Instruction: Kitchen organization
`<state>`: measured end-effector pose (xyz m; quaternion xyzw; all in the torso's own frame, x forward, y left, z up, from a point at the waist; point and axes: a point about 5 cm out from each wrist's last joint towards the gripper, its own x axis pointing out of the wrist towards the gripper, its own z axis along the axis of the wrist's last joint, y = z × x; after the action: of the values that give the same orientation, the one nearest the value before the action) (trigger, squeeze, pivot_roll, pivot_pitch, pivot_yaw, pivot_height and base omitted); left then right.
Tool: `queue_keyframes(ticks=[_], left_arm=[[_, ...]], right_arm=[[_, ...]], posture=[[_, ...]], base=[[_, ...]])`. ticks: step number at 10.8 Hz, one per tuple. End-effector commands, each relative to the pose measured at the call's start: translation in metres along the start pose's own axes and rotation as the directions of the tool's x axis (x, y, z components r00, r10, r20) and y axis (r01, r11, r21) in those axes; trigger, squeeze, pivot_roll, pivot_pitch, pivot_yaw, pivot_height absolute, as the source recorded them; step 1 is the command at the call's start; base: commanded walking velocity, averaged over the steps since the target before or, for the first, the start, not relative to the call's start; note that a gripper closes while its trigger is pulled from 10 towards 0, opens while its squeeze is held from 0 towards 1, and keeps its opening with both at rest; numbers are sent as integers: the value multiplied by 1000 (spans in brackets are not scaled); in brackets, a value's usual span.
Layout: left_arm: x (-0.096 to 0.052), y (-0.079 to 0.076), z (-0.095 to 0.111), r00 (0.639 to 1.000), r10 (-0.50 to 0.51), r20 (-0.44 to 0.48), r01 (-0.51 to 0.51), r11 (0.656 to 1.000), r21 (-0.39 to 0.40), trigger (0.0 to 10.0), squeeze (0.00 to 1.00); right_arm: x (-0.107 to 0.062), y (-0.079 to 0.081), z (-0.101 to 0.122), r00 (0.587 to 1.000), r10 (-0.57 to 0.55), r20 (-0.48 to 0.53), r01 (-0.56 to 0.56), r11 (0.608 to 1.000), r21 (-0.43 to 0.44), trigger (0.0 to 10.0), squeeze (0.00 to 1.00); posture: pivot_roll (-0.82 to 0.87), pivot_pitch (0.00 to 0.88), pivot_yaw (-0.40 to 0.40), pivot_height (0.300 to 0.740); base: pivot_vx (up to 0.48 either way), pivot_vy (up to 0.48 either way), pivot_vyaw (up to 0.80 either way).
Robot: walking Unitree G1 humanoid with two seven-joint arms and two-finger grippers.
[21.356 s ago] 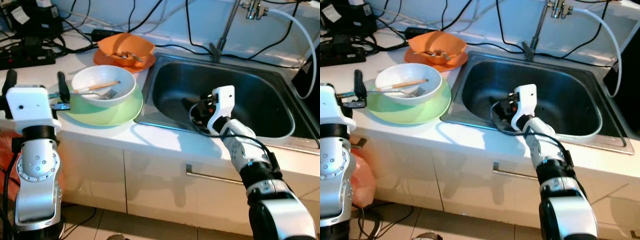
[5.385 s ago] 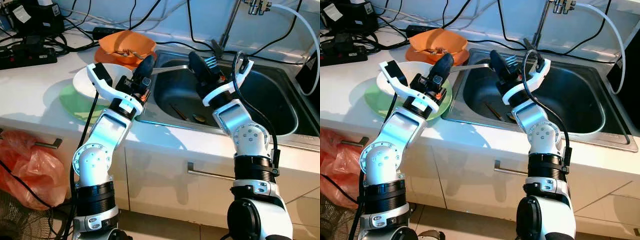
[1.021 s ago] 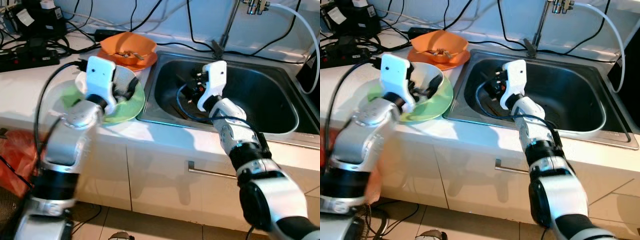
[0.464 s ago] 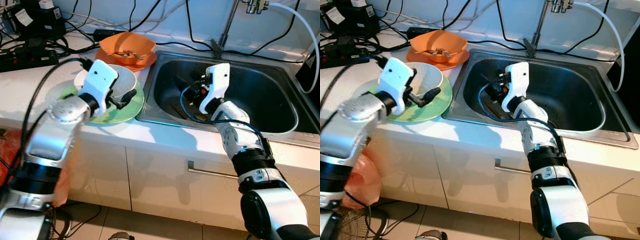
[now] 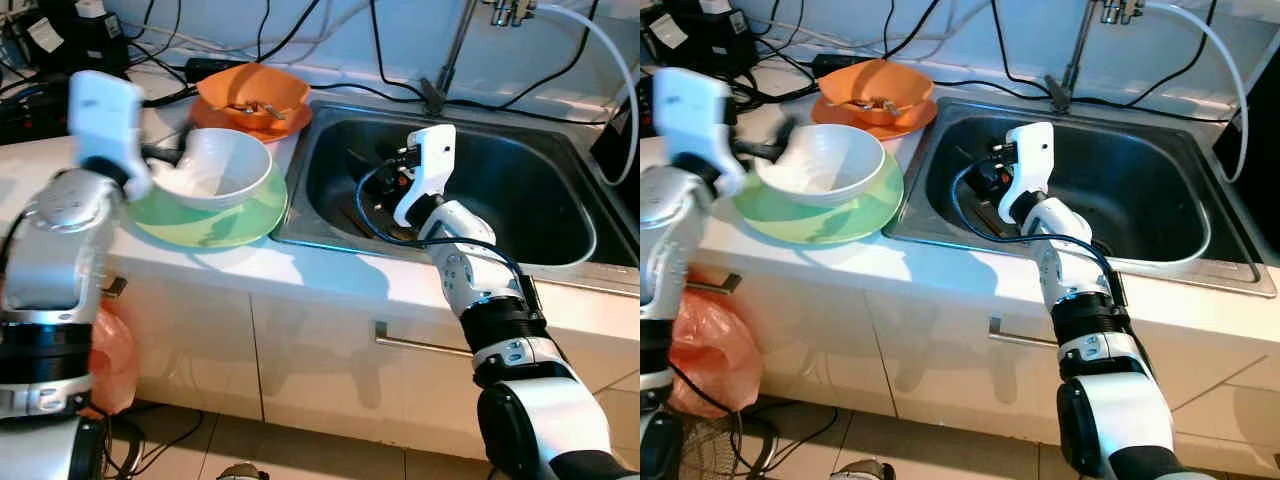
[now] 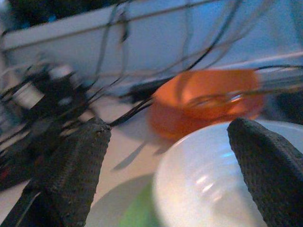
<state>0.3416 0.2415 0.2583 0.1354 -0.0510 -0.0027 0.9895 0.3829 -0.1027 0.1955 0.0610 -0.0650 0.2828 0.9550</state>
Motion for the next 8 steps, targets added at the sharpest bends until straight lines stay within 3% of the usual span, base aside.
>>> queue_keyframes(ticks=[1, 2, 3, 4, 5, 7, 8], left_arm=[[0, 7, -4, 998, 49, -32, -49, 999, -2, 10000, 0], [0, 13, -8, 994, 96, -54, -97, 995, -21, 10000, 0], [0, 14, -19, 987, 113, -116, -123, 988, -89, 10000, 0], [2, 6, -30, 980, 66, -185, -99, 980, -175, 10000, 0], [3, 6, -31, 980, 63, -191, -98, 978, -183, 10000, 0], [11, -2, -30, 971, -50, -233, -31, 944, -329, 10000, 0], [12, -2, -29, 970, -63, -236, -26, 934, -355, 10000, 0]], right_arm=[[-3, -1, 0, 1000, -5, -2, 5, 1000, 2, 10000, 0], [-3, -2, 0, 1000, -6, -1, 6, 1000, 0, 10000, 0], [-4, -3, 0, 1000, -13, -1, 13, 1000, 2, 10000, 0], [-4, -2, 0, 1000, -11, -1, 11, 1000, 3, 10000, 0], [-4, -2, 0, 1000, -11, -1, 11, 1000, 3, 10000, 0], [-4, 1, 5, 1000, 18, 6, -18, 1000, -1, 10000, 0], [-5, 2, 5, 1000, 25, 5, -25, 1000, -3, 10000, 0]], posture=[[179, 48, -43, 740], [179, 48, -43, 740], [174, 47, -36, 740], [173, 47, -35, 740], [169, 47, -33, 740], [169, 48, -30, 740], [167, 48, -27, 740]], base=[[0, 0, 0], [0, 0, 0], [0, 0, 0], [0, 0, 0], [0, 0, 0], [0, 0, 0], [0, 0, 0]])
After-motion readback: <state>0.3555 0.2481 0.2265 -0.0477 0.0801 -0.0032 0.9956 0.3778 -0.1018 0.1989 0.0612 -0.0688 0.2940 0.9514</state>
